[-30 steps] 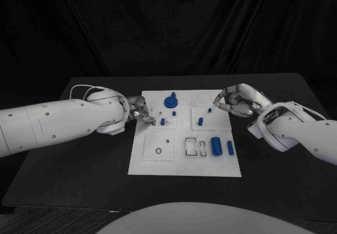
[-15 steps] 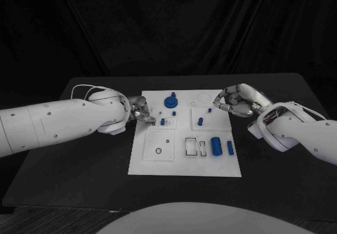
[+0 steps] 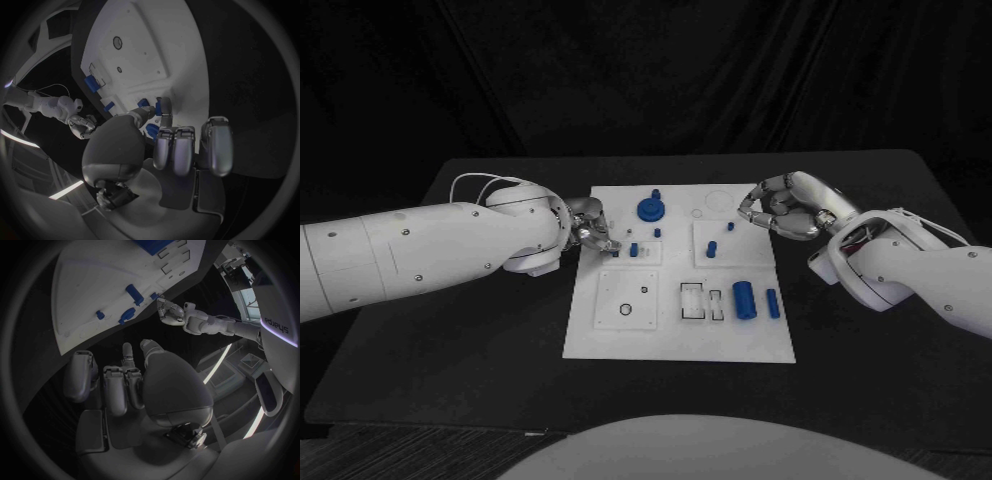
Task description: Assemble the parts on the task board
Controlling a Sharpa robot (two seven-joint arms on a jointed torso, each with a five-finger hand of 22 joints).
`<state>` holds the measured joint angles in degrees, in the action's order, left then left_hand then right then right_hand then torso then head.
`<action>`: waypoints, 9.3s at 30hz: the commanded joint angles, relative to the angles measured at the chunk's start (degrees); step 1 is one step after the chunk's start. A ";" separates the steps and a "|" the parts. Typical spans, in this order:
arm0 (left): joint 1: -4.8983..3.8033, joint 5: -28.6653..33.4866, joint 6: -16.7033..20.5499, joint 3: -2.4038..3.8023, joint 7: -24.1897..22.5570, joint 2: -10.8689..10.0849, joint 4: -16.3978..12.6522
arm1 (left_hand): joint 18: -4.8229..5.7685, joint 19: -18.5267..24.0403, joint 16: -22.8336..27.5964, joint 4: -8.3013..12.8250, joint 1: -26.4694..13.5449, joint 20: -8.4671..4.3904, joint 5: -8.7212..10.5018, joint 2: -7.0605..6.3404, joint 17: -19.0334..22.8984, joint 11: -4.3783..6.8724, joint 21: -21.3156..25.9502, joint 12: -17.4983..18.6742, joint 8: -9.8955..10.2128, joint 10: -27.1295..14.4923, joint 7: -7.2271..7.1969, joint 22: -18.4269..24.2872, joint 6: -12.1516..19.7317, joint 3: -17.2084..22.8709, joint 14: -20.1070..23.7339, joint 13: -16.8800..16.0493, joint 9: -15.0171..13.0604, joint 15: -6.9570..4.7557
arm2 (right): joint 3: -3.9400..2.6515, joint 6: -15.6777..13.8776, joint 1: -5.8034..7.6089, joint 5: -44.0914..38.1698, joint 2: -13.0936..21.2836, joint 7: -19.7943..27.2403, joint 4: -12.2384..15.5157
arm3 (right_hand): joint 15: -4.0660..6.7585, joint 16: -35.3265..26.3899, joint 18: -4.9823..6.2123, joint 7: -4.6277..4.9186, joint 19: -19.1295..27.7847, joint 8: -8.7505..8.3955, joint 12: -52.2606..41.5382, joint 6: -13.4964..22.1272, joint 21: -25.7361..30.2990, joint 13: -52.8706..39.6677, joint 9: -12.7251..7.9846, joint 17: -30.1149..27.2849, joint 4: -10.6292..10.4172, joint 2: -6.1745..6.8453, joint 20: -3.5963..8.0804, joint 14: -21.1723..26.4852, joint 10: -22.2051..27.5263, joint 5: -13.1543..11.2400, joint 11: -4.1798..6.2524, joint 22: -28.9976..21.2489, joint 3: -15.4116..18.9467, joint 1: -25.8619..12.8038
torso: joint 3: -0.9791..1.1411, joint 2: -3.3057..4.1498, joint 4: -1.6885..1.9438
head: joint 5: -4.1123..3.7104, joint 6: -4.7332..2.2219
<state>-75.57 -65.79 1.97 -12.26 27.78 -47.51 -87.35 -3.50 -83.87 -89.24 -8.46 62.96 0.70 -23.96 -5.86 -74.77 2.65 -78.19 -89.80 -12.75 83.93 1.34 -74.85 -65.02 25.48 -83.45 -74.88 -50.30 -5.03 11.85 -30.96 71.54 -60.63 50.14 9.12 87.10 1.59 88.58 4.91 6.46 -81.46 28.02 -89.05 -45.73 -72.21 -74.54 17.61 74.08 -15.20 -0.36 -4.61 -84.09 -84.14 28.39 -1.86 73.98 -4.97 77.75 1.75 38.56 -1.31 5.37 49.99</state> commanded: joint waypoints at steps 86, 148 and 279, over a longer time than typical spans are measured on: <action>0.72 1.44 -3.75 0.04 -1.14 1.54 2.37 | 0.62 -0.89 -0.76 -7.93 -8.81 0.27 17.77 3.35 -15.23 0.13 1.52 -0.20 1.01 6.07 -0.32 -11.35 -1.47 -11.80 -6.55 -15.12 -1.27 -0.51 | -0.04 0.48 -0.70 -0.06 -0.27 -2.06 -0.08 | -0.01 1.42 -0.49 0.03 0.64 1.43 -0.95 1.18 1.43 -15.46 -0.89 15.92 0.65 0.27 -0.03 -5.91 -5.86 2.85 -0.28 10.18 -3.52 3.26 | -0.01 0.01 0.01 | 0.18 0.01; 0.80 2.61 -1.51 0.04 -4.67 1.89 3.09 | 0.62 -0.89 -0.76 -7.42 -3.31 -0.21 14.02 7.22 -15.23 0.71 1.54 -0.20 -13.28 6.07 -1.02 -11.35 7.31 -20.75 -6.55 -15.12 -18.08 -1.01 | -0.04 1.16 -0.86 -0.06 -0.59 -2.63 -0.45 | -0.08 1.42 -0.36 0.14 0.94 1.46 -0.95 1.43 2.04 -15.46 -0.98 15.92 0.95 0.26 -0.07 -5.91 -5.86 3.75 -0.37 10.00 -4.01 3.60 | 0.00 -0.01 -0.02 | 0.23 0.01; -10.39 18.81 -34.49 0.12 5.05 9.18 18.01 | 0.62 -0.77 -0.76 -8.03 2.54 2.14 2.35 9.04 -15.23 -2.20 1.33 -0.20 1.62 6.07 2.43 -11.36 8.10 -28.47 -6.55 -15.12 6.63 1.48 | -0.04 1.93 -1.04 -0.06 -0.45 -3.78 0.61 | -0.15 1.42 -0.35 0.23 1.00 1.65 -0.95 1.51 2.17 -15.46 -1.03 15.92 1.29 0.29 -0.13 -5.91 -5.86 4.19 -0.46 9.96 -4.50 3.81 | 0.16 0.00 -0.06 | 0.92 0.01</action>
<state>-85.82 -48.93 -27.46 -12.19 31.12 -38.67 -69.88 -3.49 -83.59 -89.24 -16.27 65.25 2.47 -20.97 2.87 -74.77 1.09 -76.87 -89.80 -11.96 83.82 3.79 -74.85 -56.41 -1.64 -83.26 -74.87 -44.29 -3.77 11.84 -29.21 70.63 -60.62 49.66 6.26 87.53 1.58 88.58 4.92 6.69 -80.83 28.69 -89.05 -44.90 -70.48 -74.55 17.20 74.08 -13.75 0.03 -4.61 -84.09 -84.14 31.51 -1.87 73.98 -7.92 81.01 1.91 38.47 -1.33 6.19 49.99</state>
